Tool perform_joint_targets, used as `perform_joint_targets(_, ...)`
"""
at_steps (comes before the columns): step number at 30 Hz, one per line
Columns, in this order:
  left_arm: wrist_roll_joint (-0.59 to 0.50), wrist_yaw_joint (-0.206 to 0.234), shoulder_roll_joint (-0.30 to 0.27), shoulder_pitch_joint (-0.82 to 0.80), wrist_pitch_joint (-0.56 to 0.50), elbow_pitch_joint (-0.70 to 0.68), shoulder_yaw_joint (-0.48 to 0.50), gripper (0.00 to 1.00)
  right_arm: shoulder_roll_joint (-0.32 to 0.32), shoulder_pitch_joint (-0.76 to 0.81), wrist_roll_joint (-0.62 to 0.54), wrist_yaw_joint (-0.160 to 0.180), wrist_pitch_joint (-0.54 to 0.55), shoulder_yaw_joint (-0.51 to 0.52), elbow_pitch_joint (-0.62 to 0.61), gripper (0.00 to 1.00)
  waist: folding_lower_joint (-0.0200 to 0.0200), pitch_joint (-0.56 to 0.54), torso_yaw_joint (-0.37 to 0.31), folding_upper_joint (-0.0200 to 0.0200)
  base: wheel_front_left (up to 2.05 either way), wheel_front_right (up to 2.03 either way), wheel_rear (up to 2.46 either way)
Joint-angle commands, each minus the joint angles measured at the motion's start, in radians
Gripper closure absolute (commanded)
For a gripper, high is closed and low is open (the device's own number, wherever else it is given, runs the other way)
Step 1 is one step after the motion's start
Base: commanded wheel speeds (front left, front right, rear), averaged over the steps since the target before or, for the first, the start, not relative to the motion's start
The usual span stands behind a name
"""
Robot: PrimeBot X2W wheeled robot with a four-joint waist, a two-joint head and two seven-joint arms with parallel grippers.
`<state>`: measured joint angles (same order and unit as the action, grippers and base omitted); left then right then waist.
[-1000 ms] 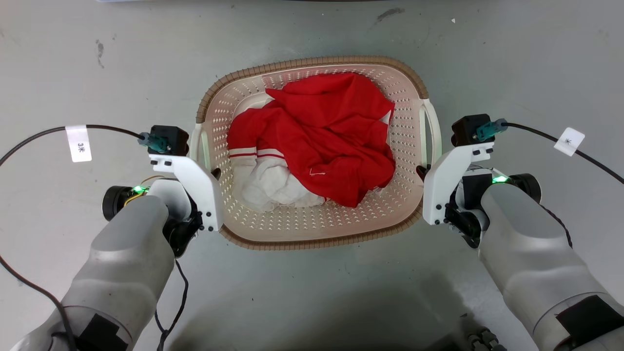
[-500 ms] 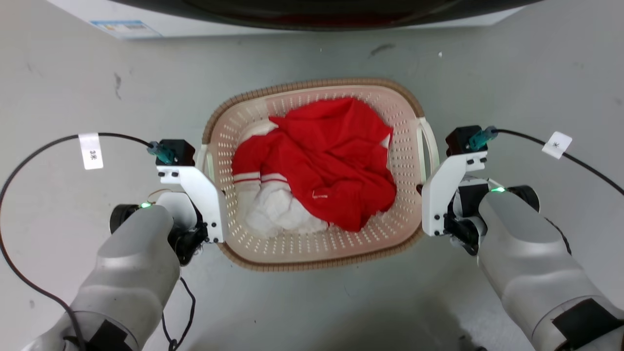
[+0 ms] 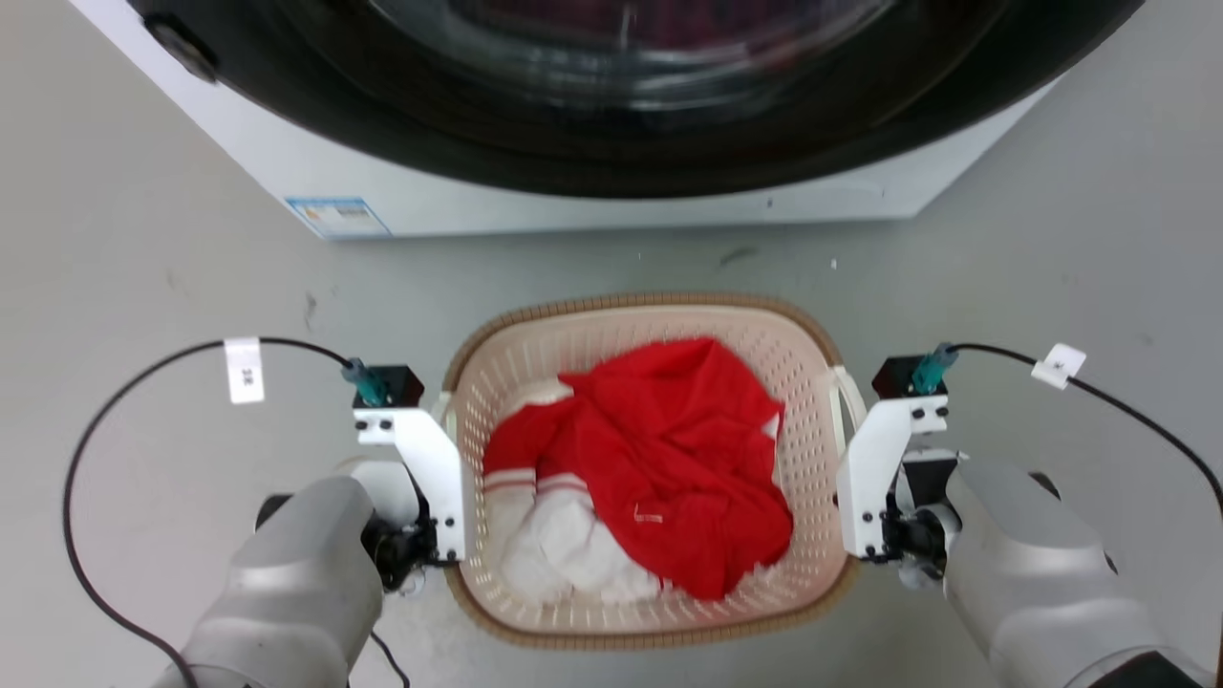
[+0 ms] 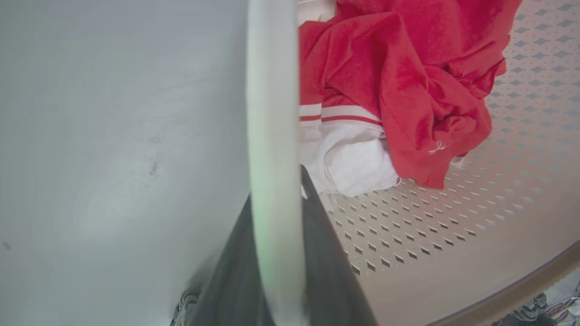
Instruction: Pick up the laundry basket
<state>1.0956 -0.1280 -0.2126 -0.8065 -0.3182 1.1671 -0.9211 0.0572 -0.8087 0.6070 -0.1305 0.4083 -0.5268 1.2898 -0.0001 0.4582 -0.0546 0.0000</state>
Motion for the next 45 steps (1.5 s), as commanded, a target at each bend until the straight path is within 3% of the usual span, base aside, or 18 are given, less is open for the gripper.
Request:
perform_joint_targets(1,0.009,-0.005,0.015,0.018,-0.024,-0.007,-0.009,1.0,-0.006,0.022,0.005,0.0,0.027,0.006,-0.004,1.0,0.0001,-0.071,0.009,0.0,0.0,0.0,0.0)
perform_joint_targets(30,0.128,-0.005,0.024,0.129,-0.238,0.02,-0.061,1.0,0.015,0.139,-0.031,0.0,0.362,0.103,-0.003,1.0,0.0001,-0.417,0.017,0.0,0.0,0.0,0.0)
perform_joint_targets(45,0.157,-0.004,0.03,0.157,-0.265,0.041,-0.069,1.0,0.011,0.165,-0.087,0.0,0.445,0.171,-0.003,1.0,0.0001,-0.512,0.018,0.0,0.0,0.0,0.0)
